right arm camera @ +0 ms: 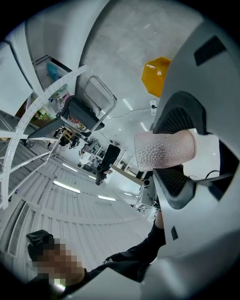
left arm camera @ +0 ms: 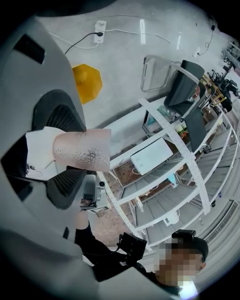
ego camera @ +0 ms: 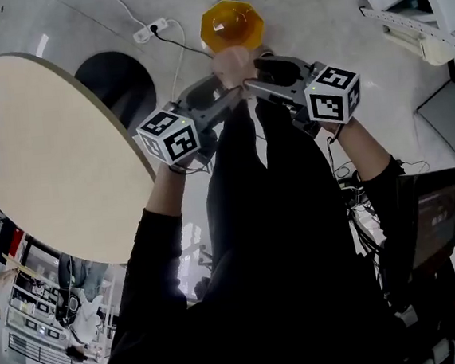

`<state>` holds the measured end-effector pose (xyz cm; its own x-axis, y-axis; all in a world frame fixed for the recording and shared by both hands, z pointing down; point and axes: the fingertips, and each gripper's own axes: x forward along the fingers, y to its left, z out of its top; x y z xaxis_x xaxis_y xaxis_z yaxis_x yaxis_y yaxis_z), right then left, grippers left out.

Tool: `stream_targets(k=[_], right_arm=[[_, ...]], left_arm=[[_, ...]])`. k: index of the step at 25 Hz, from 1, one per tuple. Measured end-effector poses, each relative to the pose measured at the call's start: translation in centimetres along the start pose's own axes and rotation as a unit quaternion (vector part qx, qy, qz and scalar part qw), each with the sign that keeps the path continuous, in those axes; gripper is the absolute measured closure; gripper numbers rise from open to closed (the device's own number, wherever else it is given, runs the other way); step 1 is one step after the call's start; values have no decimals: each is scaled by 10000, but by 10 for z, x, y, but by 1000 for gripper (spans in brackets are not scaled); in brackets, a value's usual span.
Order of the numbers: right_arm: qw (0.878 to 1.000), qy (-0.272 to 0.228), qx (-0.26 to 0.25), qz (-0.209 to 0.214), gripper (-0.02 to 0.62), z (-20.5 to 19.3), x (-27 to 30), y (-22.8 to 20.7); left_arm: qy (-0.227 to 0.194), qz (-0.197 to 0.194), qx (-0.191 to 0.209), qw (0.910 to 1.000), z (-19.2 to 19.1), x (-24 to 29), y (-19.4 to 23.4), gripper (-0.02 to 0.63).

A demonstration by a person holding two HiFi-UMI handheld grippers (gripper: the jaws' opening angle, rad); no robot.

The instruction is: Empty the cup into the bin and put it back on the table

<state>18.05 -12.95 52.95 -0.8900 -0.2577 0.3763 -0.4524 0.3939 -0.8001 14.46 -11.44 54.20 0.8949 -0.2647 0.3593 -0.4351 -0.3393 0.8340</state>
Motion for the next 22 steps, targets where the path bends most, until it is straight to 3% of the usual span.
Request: stream_targets(k=[9, 15, 22], right_arm=[[9972, 461, 558, -209, 357, -6, 48, -68], [9874, 638, 1407, -342, 360, -23, 113, -108], [9761, 487, 2086, -357, 364, -38, 111, -121]], left_arm=[[169, -190, -774, 9967, -3, 26, 79, 341], [321, -226, -1553, 9871, -14, 13, 153, 341], [549, -254, -1701, 9836, -26, 20, 161, 342]])
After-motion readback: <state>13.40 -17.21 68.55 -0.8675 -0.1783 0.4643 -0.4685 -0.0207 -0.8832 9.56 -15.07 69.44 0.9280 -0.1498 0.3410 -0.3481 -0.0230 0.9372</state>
